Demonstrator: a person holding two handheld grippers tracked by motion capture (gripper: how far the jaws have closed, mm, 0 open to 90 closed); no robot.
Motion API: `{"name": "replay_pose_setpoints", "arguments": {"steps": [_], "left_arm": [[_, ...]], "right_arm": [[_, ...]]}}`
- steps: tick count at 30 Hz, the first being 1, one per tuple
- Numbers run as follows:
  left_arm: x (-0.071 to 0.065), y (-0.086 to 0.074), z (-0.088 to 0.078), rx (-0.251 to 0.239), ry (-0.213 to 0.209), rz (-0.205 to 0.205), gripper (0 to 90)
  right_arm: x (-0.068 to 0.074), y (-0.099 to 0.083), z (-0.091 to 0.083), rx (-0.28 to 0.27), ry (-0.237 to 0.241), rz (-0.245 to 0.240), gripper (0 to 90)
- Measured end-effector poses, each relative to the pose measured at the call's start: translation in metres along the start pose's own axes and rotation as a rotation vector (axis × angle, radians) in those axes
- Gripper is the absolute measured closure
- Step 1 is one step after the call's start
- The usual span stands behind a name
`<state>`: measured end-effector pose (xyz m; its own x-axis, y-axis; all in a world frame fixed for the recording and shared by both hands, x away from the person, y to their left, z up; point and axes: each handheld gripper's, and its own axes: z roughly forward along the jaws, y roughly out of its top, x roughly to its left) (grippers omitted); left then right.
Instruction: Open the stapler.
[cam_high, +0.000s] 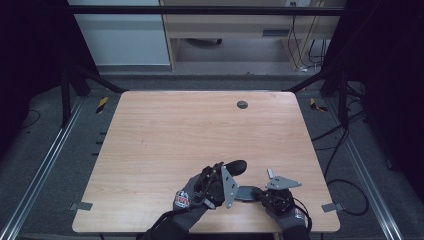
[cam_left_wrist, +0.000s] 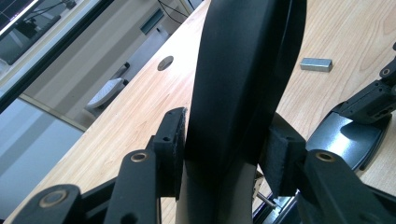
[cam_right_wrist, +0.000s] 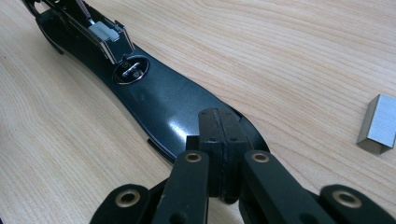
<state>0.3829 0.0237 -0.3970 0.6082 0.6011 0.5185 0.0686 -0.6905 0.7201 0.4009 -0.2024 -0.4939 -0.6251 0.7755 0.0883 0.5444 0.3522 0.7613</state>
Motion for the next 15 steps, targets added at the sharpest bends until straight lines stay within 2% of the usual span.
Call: {"name": "replay_pose_setpoints", "arguments": {"steps": [15], "left_arm": [[0.015, -0.005, -0.012, -0.016, 0.003, -0.045, 56.7]], "right_arm": [[0.0, 0.0, 0.0, 0.0, 0.002, 0.001, 90.0]]}}
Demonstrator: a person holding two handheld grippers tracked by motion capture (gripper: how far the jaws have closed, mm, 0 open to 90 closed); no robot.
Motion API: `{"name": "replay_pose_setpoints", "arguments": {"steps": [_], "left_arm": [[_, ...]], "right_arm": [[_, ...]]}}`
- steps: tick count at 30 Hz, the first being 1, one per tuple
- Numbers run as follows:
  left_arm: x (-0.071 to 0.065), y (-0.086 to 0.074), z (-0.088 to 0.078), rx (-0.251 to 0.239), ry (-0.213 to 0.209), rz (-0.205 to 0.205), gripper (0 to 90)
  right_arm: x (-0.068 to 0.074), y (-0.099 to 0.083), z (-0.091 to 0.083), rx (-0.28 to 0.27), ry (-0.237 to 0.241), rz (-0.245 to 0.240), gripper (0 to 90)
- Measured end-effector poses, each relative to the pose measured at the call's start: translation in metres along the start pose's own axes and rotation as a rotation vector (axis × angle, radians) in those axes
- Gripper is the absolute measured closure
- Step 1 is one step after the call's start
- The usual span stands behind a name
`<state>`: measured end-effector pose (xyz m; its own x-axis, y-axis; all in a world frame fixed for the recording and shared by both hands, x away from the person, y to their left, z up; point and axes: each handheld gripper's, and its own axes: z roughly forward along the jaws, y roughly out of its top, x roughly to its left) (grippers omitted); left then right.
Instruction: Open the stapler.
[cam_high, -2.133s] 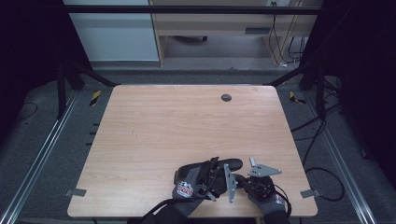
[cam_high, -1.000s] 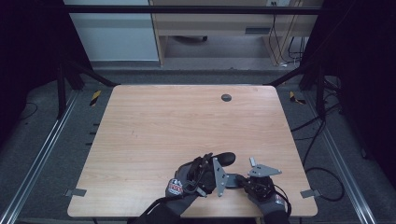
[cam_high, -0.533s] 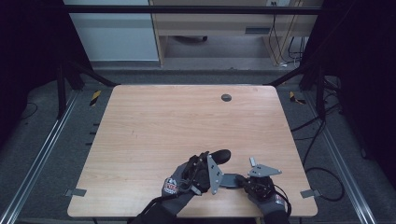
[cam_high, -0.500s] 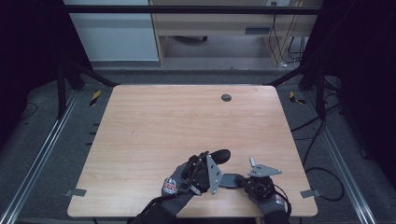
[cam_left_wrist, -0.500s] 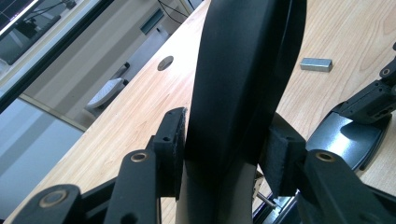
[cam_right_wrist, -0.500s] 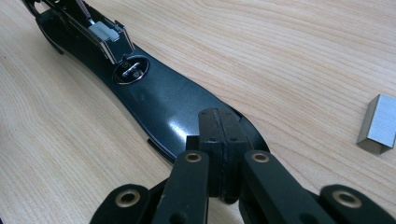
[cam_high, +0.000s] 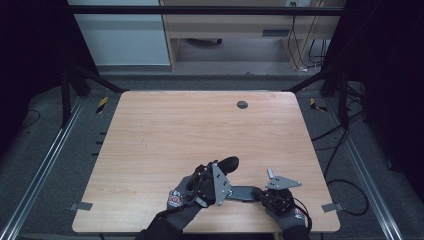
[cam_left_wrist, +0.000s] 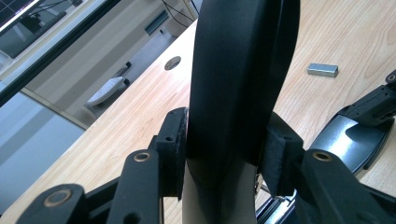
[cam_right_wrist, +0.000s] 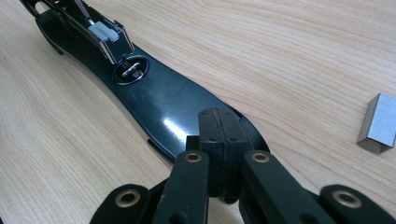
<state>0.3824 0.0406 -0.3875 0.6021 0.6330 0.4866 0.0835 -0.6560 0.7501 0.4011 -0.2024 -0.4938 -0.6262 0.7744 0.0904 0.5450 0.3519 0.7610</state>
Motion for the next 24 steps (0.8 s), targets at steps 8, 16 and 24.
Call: {"name": "replay_pose_setpoints", "arguments": {"steps": [8, 16, 24], "left_arm": [[0.008, -0.003, -0.006, -0.008, 0.001, -0.027, 57.3], [0.014, -0.006, -0.01, -0.017, -0.004, -0.058, 57.7], [0.019, -0.008, -0.013, -0.023, -0.006, -0.078, 57.8]], "right_arm": [[0.0, 0.0, 0.0, 0.0, 0.0, 0.001, 90.0], [0.0, 0.0, 0.0, -0.001, -0.003, 0.001, 90.0], [0.001, 0.0, 0.0, 0.0, -0.008, -0.004, 90.0]]}}
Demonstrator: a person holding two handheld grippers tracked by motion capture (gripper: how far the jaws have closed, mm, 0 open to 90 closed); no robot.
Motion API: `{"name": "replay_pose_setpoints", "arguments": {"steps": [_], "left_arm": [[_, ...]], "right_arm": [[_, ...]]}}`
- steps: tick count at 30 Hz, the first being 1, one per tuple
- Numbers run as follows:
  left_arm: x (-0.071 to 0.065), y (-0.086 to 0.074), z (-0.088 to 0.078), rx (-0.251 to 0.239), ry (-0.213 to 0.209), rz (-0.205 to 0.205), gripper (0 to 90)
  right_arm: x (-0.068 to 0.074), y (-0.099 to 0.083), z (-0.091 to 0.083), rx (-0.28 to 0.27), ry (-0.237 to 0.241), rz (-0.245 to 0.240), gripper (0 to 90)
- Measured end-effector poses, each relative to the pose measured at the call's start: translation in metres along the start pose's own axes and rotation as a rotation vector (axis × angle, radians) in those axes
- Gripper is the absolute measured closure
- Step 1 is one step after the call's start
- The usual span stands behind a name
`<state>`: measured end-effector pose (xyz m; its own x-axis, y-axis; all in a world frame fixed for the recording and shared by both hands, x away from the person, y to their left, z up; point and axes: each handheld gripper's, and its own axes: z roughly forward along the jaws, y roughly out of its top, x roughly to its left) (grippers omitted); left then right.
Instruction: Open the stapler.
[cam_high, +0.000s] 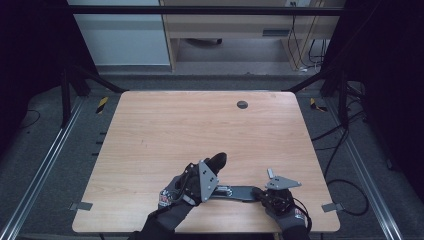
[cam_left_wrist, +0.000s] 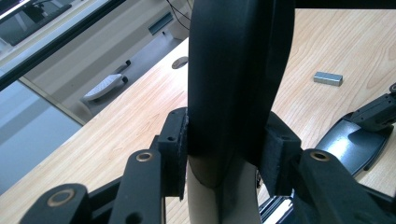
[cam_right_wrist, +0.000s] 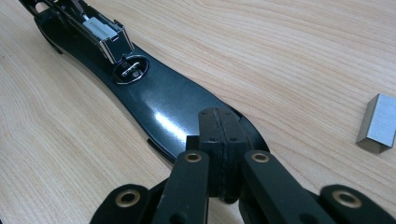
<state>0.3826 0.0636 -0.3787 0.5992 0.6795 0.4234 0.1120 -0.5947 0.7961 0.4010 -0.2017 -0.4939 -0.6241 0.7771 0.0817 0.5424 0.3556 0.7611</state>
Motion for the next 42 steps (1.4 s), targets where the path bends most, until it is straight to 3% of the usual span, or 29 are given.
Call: {"name": "replay_pose_setpoints", "arguments": {"steps": [22, 28, 42], "left_arm": [[0.019, -0.009, -0.011, -0.02, -0.007, -0.073, 57.8], [0.03, -0.016, -0.016, -0.029, -0.012, -0.12, 57.5], [0.041, -0.025, -0.024, -0.036, -0.004, -0.166, 56.7]], "right_arm": [[0.0, 0.0, 0.0, 0.001, 0.006, 0.009, 90.0], [-0.001, 0.0, 0.0, 0.001, 0.007, 0.01, 90.0], [0.0, 0.0, 0.0, 0.001, 0.006, 0.012, 90.0]]}}
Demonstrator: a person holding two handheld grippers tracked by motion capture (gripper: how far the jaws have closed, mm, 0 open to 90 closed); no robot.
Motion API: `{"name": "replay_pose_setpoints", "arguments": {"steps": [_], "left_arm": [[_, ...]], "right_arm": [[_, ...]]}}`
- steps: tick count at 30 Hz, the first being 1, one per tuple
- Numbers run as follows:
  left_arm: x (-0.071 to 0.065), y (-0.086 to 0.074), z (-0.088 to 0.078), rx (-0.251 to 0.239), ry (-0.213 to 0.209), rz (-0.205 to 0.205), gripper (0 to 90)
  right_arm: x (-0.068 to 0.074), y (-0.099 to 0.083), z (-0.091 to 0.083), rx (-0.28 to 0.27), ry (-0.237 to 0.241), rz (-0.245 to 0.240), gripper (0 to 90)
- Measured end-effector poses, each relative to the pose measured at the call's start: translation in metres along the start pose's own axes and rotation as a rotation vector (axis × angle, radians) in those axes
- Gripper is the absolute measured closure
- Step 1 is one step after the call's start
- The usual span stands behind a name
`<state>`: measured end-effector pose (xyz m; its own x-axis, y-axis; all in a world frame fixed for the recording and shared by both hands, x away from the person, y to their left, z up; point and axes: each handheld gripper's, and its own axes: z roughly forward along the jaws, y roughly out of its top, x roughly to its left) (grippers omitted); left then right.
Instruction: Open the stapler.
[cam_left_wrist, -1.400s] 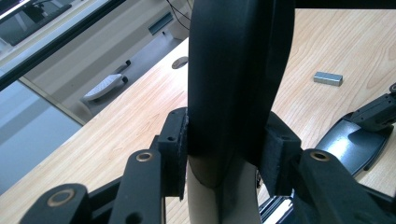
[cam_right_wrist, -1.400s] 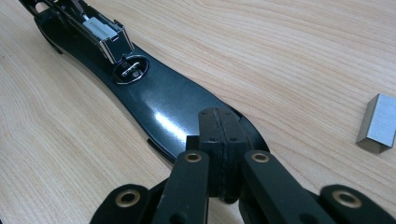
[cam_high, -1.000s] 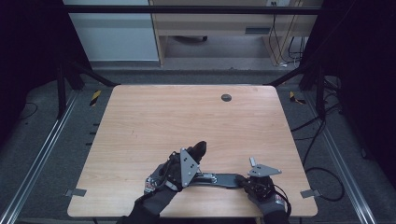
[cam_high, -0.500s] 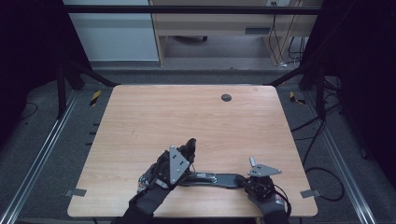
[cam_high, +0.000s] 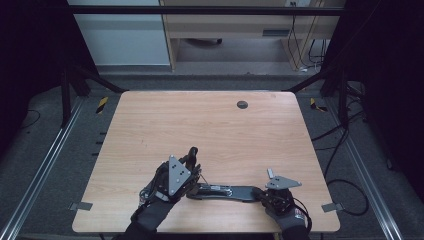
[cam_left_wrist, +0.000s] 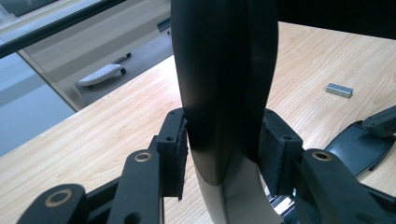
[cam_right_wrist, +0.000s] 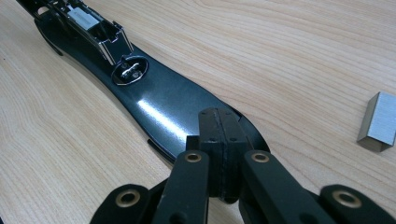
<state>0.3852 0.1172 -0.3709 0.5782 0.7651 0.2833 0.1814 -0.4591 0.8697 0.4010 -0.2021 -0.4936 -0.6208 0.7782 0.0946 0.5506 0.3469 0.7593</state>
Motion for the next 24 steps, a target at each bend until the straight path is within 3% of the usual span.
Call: {"name": "replay_pose_setpoints", "arguments": {"steps": [24], "left_arm": [[0.011, -0.009, -0.007, -0.014, 0.004, -0.049, 56.2]], "right_arm": [[-0.001, 0.0, 0.001, -0.002, -0.004, -0.008, 90.0]]}}
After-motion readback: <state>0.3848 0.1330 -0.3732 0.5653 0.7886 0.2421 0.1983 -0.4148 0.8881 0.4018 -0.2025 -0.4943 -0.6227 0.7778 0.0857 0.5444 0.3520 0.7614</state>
